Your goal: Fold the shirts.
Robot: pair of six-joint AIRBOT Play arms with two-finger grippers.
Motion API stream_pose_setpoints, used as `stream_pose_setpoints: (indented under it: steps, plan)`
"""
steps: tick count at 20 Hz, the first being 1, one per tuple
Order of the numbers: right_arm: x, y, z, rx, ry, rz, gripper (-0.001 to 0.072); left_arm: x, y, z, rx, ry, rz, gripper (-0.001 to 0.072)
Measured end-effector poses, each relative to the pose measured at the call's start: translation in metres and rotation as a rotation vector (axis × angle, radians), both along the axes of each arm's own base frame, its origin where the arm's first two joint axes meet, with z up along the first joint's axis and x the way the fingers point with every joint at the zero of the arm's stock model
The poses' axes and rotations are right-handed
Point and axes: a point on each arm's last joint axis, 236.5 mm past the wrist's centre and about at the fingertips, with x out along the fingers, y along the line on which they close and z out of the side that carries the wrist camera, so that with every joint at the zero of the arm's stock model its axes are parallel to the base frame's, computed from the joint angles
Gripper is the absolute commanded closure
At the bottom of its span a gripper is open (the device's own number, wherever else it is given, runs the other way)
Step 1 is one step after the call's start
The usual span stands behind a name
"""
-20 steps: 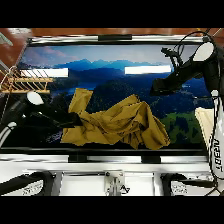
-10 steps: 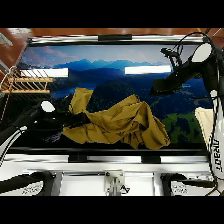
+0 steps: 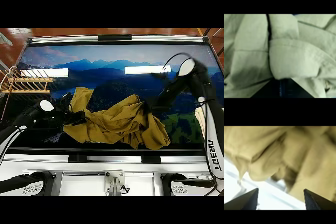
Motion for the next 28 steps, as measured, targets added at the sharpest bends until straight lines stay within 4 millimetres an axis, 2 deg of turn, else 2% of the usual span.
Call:
stream_pose_setpoints:
  steps: [2,5,6,7,8,9,11,13,16,19,20,21,22,24,25,26,28]
  plan:
    - [-0.017,0.017,-0.007,0.031,0.048,0.035,0.003,-0.006,0.005,0.009,0.012,-0.016,-0.046,0.0661]
    - [-0.019,0.039,-0.015,0.065,0.034,0.043,0.0034,-0.018,0.014,0.022,0.052,-0.037,-0.121,0.066]
    - [-0.016,0.046,-0.019,0.068,0.019,0.028,0.0171,-0.022,0.018,0.027,0.066,-0.047,-0.141,0.0661]
    - [-0.012,0.051,-0.022,0.071,0.009,0.015,0.0365,-0.024,0.02,0.032,0.08,-0.061,-0.156,0.0661]
    - [-0.01,0.057,-0.024,0.077,0.003,0.0,0.0503,-0.026,0.023,0.036,0.091,-0.073,-0.167,0.0661]
    - [-0.008,0.062,-0.024,0.09,-0.001,-0.014,0.0588,-0.028,0.026,0.041,0.104,-0.085,-0.178,0.0661]
    - [-0.003,0.071,-0.019,0.133,-0.001,-0.047,0.0606,-0.031,0.032,0.048,0.129,-0.108,-0.195,0.0661]
    - [0.007,0.077,-0.005,0.198,-0.008,-0.093,0.0656,-0.033,0.039,0.054,0.163,-0.134,-0.21,0.0661]
    - [0.04,0.078,0.019,0.298,-0.056,-0.221,0.0655,-0.035,0.049,0.062,0.21,-0.166,-0.224,0.0661]
    - [0.079,0.071,0.022,0.351,-0.096,-0.374,0.0645,-0.034,0.054,0.066,0.232,-0.182,-0.219,0.066]
    - [0.09,0.069,0.017,0.355,-0.099,-0.416,0.0585,-0.032,0.055,0.067,0.234,-0.19,-0.211,0.066]
    - [0.101,0.071,0.01,0.363,-0.098,-0.462,0.0397,-0.03,0.055,0.068,0.235,-0.197,-0.199,0.066]
    - [0.111,0.074,0.003,0.374,-0.097,-0.498,0.0254,-0.027,0.055,0.069,0.233,-0.206,-0.183,0.066]
    - [0.132,0.083,-0.007,0.417,-0.101,-0.564,0.0255,-0.02,0.055,0.072,0.228,-0.22,-0.144,0.0659]
    - [0.142,0.088,-0.004,0.463,-0.115,-0.586,0.0255,-0.018,0.055,0.072,0.226,-0.224,-0.13,0.0656]
    - [0.15,0.092,0.003,0.511,-0.132,-0.597,0.0254,-0.016,0.055,0.073,0.224,-0.228,-0.118,0.062]
    - [0.166,0.087,0.027,0.588,-0.187,-0.603,0.0253,-0.014,0.055,0.074,0.222,-0.229,-0.104,0.041]
